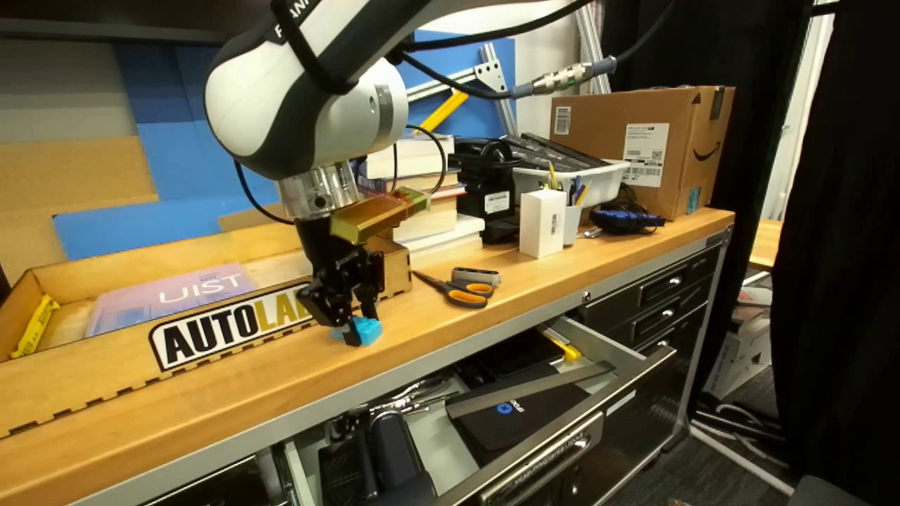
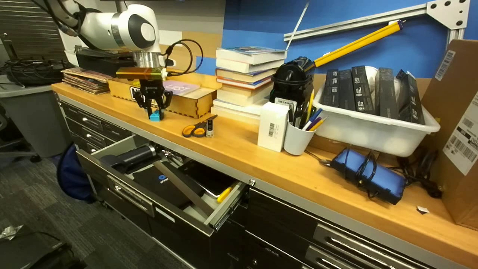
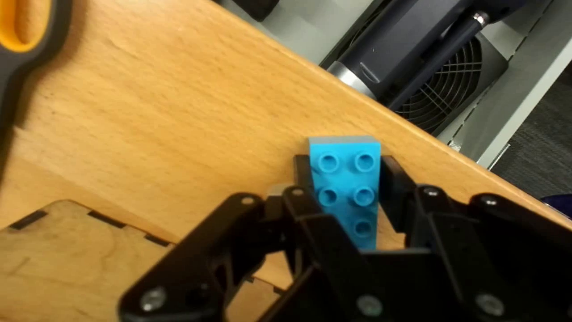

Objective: Pick up the blue object from the counter and put it in the open drawer and close it

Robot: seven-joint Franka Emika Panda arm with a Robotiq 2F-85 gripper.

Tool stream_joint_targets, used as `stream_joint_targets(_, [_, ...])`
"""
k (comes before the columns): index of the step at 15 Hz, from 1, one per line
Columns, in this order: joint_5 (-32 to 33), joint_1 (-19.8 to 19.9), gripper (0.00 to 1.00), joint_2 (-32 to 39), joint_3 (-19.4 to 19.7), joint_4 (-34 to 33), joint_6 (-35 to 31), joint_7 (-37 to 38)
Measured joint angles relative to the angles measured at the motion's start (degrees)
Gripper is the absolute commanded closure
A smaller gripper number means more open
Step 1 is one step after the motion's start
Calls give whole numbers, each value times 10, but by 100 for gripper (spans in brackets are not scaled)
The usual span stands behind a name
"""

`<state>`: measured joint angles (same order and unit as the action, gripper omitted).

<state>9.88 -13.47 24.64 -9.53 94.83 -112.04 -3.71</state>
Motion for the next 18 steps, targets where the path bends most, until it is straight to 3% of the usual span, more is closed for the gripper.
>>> stream_joint_targets(5, [-32, 33, 86, -34, 1, 35, 5, -31])
stream_joint_targets(9, [-58, 70, 85, -101, 3, 127, 17, -97])
stream_joint_targets(14, [-58, 87, 82, -156, 30, 229, 17, -85])
stream_joint_targets(15, [-58, 91, 39, -158, 36, 241, 17, -84])
stream_joint_targets(16, [-59, 96, 38, -158, 42, 249, 17, -84])
stream_joint_targets(18, [-64, 104, 25, -156, 51, 259, 16, -85])
